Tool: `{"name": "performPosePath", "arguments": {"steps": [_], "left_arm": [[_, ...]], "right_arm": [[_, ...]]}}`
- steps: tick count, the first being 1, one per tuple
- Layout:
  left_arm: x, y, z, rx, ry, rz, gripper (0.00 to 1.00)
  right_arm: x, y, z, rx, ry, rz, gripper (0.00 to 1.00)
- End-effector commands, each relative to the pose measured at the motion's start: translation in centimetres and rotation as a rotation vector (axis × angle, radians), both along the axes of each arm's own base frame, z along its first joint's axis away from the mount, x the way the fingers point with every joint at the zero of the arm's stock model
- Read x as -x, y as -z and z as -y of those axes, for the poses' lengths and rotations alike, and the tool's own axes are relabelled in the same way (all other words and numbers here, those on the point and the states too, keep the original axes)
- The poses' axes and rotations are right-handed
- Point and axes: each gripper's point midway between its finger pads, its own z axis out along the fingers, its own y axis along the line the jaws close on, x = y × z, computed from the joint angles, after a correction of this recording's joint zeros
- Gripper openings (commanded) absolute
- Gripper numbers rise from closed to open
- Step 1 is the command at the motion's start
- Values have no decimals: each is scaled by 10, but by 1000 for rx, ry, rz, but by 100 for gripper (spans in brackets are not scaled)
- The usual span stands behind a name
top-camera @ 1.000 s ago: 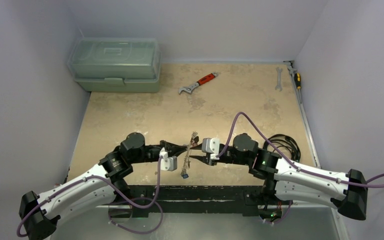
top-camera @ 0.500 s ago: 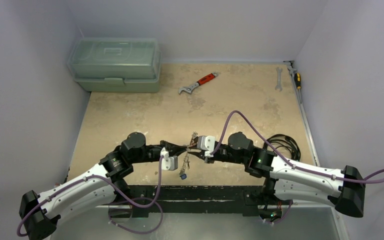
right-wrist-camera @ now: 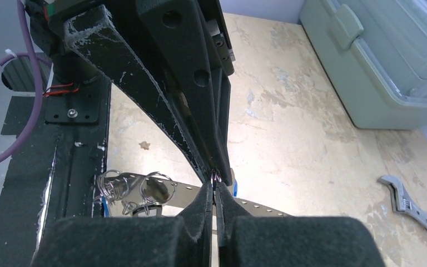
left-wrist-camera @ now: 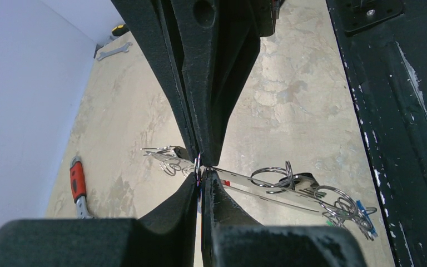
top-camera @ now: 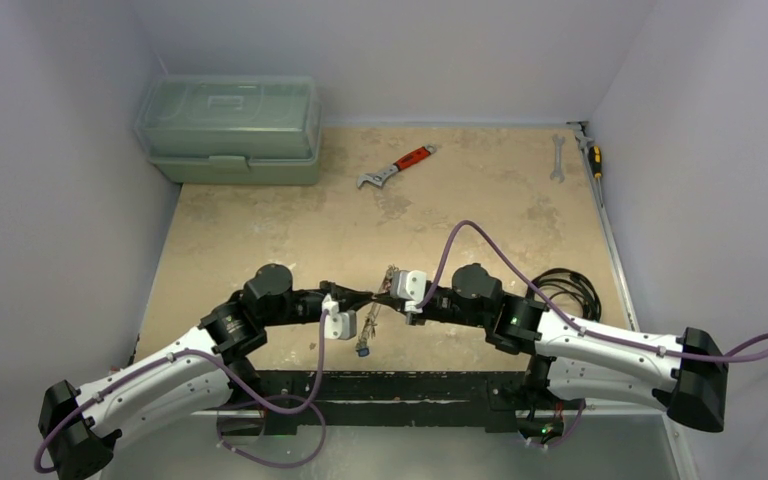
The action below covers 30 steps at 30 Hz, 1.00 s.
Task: Put the keys on the keyring
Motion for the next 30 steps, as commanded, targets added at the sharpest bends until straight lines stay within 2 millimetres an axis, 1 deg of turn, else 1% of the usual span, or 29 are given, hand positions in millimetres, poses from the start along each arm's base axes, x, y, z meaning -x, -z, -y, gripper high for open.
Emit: {"name": "performPosePath", "arguments": {"steps": [1, 2, 4, 5, 7, 9, 13, 18, 23, 25, 29, 30], "left_arm": [[-2, -42, 5, 87, 21, 97, 0], [-1, -42, 5, 91, 23, 96, 3], [2, -43, 4, 99, 31, 81, 21], [3, -43, 4, 103, 35, 76, 28], [2, -41, 3, 98, 28, 72, 36], [3, -41, 3, 95, 31, 74, 38], [2, -36, 3, 76, 28, 76, 35], [1, -35, 0, 61, 24, 91, 25], [1, -32, 2, 55, 31, 87, 19], [2, -32, 3, 53, 38, 84, 15], [0, -32, 4, 52, 38, 84, 2], [1, -33, 4, 55, 38, 86, 0]], "right_arm": [[-3, -37, -6, -97, 2, 43, 0], [-2, -37, -6, -95, -1, 46, 0], [-1, -39, -4, -97, -4, 52, 0], [-1, -39, -4, -98, -4, 53, 0], [0, -39, -2, -96, -4, 54, 0], [0, -39, -2, -96, -5, 53, 0], [1, -40, 0, -99, -5, 52, 0], [2, -42, 4, -104, 3, 55, 0], [3, -42, 5, -107, 0, 55, 0], [3, -41, 5, -105, -2, 54, 0], [3, -41, 4, -105, -5, 52, 0], [3, -41, 4, -106, -5, 52, 0]]}}
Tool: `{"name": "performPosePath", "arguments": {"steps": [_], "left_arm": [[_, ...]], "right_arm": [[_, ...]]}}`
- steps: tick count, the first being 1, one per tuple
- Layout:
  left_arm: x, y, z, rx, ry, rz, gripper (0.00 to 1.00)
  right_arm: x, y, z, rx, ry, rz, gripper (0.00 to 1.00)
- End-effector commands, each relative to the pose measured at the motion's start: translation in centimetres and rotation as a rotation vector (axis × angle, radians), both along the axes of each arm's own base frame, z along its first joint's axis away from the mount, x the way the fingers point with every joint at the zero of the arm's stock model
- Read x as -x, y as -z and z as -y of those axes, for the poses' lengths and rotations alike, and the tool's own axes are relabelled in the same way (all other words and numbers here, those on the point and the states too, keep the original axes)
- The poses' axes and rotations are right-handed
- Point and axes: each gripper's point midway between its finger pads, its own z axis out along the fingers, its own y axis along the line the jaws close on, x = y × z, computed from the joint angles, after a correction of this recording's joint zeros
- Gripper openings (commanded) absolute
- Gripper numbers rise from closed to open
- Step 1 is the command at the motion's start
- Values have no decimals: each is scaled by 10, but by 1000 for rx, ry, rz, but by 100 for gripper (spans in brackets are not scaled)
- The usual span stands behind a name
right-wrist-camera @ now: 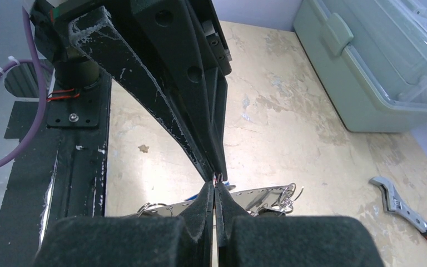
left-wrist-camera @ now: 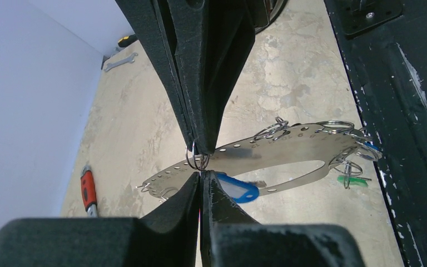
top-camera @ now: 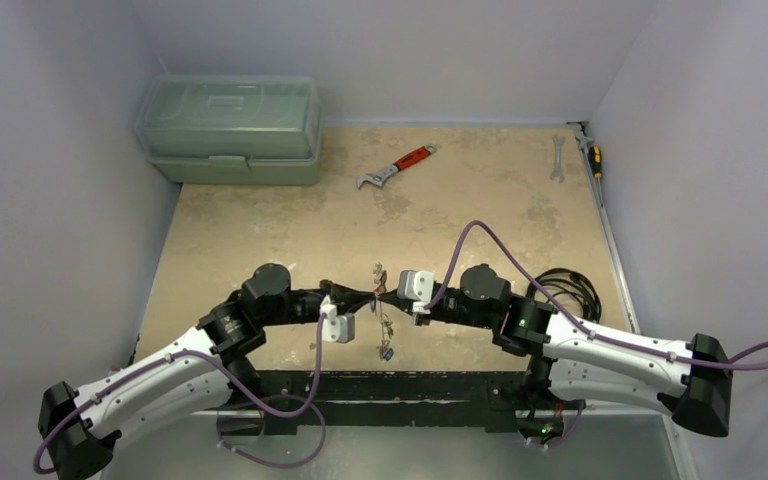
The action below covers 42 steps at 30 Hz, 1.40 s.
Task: Put the keys on the keyring
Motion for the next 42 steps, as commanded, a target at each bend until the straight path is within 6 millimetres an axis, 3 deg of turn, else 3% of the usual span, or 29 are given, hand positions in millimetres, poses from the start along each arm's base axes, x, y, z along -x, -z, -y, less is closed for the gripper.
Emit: {"name": "performPosePath", "arguments": {"steps": [1, 12, 23, 38, 39, 42], "left_arm": [[-1, -27, 3, 50, 18, 52, 0], [6, -68, -1, 230, 56, 68, 0], [22, -92, -7, 335, 145, 69, 0], [26, -92, -8, 343, 186, 48, 0], [25, -91, -8, 341, 178, 46, 2], [19, -87, -9, 330, 143, 43, 28]], "right_arm": [[1, -30, -3, -83, -9, 38, 0], [5, -66, 0, -222, -22, 95, 0], [13, -102, 5, -323, -54, 165, 0], [23, -121, 11, -393, -90, 188, 0], [23, -120, 11, -390, -91, 187, 0], [23, -117, 10, -385, -92, 183, 0]]}}
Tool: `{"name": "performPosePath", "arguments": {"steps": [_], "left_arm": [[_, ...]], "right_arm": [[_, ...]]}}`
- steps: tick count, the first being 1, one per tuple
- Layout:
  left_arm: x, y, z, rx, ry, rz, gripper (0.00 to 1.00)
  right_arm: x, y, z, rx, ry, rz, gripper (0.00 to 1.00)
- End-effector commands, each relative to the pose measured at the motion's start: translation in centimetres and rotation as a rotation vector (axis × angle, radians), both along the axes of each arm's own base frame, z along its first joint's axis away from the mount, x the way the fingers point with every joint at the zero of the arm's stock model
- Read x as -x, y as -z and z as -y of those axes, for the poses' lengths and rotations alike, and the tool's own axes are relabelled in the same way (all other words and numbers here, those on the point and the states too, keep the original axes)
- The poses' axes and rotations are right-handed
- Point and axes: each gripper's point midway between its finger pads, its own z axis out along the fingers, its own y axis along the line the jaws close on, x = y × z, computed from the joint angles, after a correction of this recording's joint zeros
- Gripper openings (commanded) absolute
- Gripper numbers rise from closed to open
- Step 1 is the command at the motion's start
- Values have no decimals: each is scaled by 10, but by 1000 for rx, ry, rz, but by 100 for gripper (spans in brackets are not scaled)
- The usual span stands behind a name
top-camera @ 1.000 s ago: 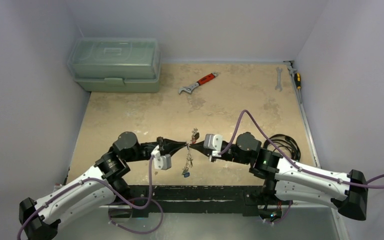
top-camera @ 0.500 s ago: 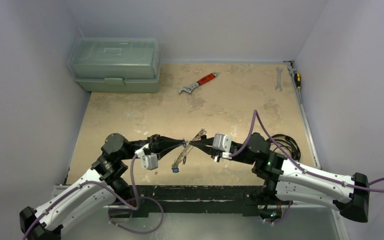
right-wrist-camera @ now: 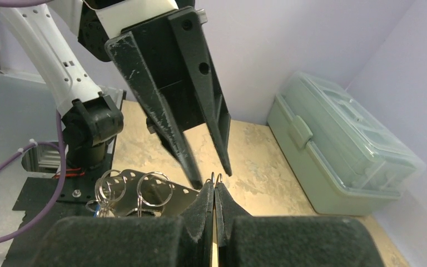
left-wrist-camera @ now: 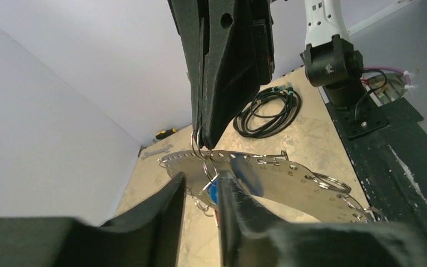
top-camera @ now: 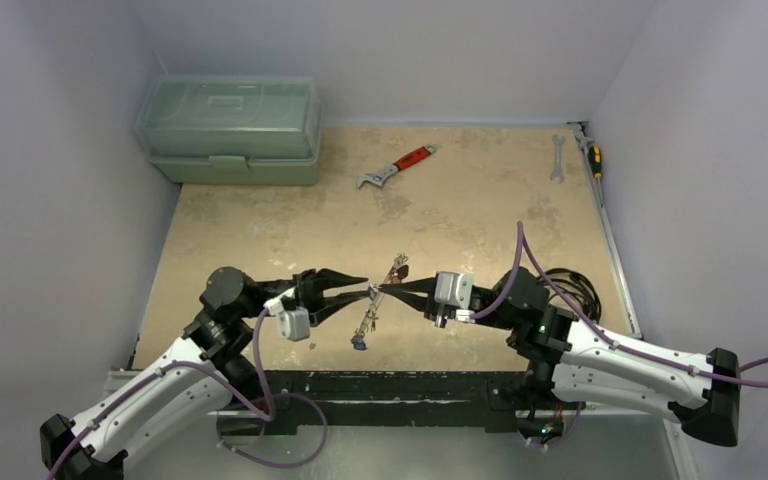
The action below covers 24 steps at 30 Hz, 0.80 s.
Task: Put the keys on the keyring
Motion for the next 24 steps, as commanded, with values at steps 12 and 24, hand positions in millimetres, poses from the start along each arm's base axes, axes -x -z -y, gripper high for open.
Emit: {"name": "performPosePath", "arguments": {"steps": [12, 24], "left_arm": [[-7, 4, -3, -22, -38, 21, 38], [8, 14, 7, -69, 93, -40, 25]], "right_arm": [[-6, -3, 2, 8, 36, 15, 0], [-6, 0, -3, 18, 23, 11, 0]]}}
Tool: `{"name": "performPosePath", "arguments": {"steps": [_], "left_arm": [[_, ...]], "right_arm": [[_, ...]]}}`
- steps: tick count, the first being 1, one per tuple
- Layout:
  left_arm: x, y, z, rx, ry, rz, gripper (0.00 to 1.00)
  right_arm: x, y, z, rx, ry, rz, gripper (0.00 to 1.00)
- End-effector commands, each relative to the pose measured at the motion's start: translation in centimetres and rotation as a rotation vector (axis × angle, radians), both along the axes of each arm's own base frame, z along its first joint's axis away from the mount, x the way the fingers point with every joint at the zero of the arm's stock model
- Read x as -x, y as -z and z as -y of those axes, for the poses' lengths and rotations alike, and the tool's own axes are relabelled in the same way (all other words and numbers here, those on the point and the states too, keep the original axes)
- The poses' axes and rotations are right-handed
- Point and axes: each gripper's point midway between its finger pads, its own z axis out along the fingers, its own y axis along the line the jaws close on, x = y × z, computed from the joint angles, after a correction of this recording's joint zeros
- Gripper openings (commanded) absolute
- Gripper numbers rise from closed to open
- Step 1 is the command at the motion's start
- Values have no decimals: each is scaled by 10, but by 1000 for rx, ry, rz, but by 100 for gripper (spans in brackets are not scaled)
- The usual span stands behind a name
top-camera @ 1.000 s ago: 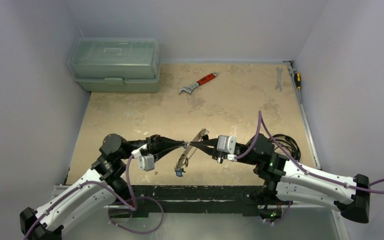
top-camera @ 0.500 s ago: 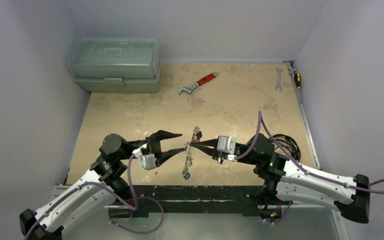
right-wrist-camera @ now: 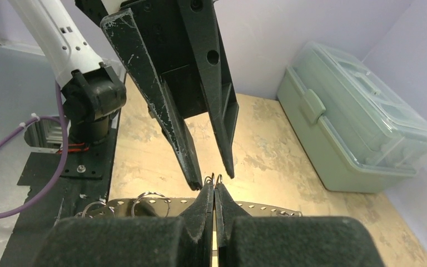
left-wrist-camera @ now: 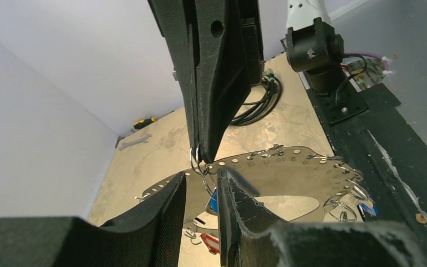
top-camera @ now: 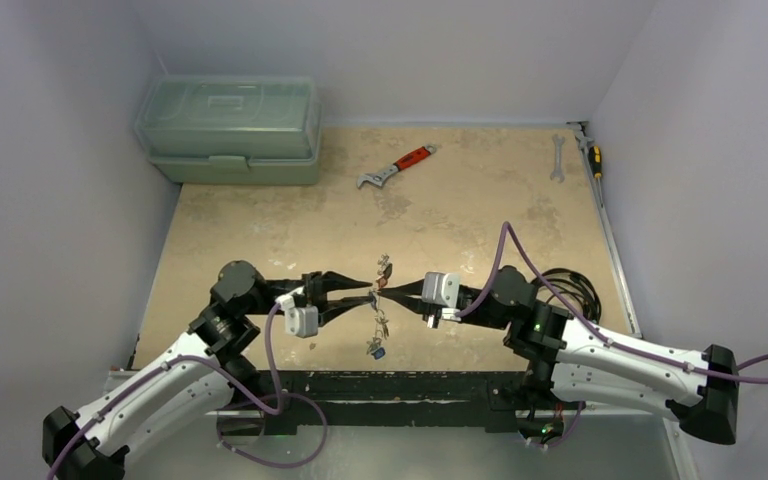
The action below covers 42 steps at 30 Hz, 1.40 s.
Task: Put the keys on the keyring
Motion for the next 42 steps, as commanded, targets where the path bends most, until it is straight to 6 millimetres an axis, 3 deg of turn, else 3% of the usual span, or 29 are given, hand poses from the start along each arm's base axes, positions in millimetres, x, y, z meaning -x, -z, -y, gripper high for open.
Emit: {"name": "performPosePath", "arguments": {"steps": [1, 26, 34, 42], "left_arm": [[11, -6, 4, -10, 84, -6, 25], [10, 0, 7, -25, 99, -27, 18], [8, 0, 7, -26, 92, -29, 22], [8, 1, 8, -28, 93, -28, 0]], "right_arm": [[-2, -28, 0, -72, 10, 48, 0], [5, -23, -8, -63, -42, 36, 0], [7, -22, -9, -60, -58, 34, 0], [6, -22, -10, -56, -58, 41, 0]]}}
